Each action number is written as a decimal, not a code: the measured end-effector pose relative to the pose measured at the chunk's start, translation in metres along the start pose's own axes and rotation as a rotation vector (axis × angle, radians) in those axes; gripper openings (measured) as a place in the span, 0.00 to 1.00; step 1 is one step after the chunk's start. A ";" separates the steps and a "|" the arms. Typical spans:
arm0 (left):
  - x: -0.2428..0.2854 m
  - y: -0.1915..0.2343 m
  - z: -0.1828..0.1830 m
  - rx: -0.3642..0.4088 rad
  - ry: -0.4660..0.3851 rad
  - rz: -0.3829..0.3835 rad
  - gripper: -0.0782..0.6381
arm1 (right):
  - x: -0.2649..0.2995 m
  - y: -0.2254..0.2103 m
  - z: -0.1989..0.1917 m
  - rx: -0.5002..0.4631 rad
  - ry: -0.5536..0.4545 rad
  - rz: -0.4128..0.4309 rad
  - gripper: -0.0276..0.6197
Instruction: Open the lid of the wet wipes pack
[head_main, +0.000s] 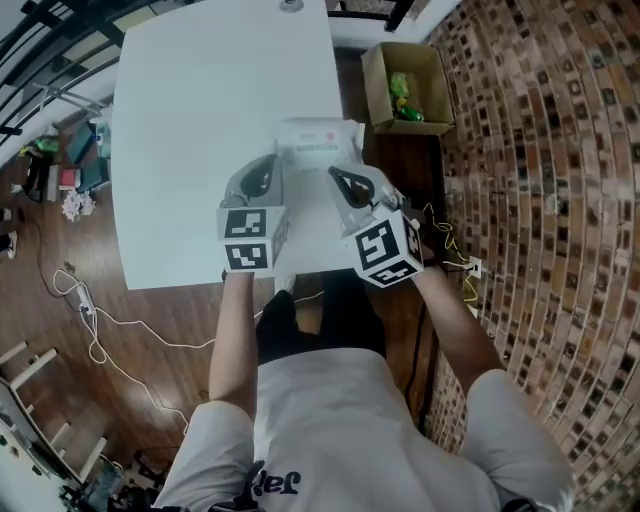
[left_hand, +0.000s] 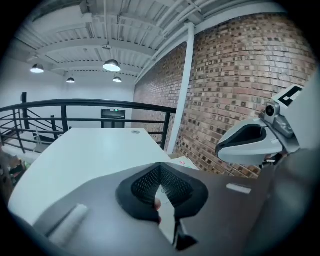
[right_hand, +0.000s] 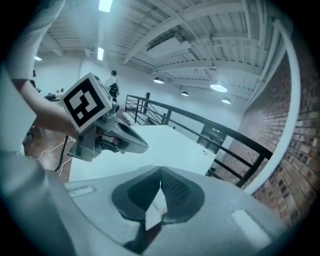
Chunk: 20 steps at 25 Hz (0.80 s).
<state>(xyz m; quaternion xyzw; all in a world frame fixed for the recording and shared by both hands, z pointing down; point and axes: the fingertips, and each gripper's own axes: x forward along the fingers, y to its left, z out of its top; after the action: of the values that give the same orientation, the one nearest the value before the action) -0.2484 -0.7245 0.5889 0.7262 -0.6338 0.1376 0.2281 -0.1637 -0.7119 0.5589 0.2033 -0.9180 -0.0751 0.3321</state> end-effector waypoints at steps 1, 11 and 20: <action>0.007 0.001 -0.004 0.007 0.010 -0.010 0.13 | 0.008 0.001 -0.004 -0.029 0.015 0.039 0.02; 0.049 0.005 -0.040 0.061 0.121 -0.084 0.13 | 0.066 -0.009 -0.041 -0.259 0.215 0.202 0.37; 0.062 0.004 -0.047 0.108 0.218 -0.081 0.13 | 0.091 -0.010 -0.053 -0.389 0.263 0.195 0.37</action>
<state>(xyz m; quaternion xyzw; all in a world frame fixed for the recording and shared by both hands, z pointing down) -0.2388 -0.7542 0.6598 0.7430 -0.5671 0.2405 0.2617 -0.1899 -0.7599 0.6495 0.0539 -0.8506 -0.1907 0.4870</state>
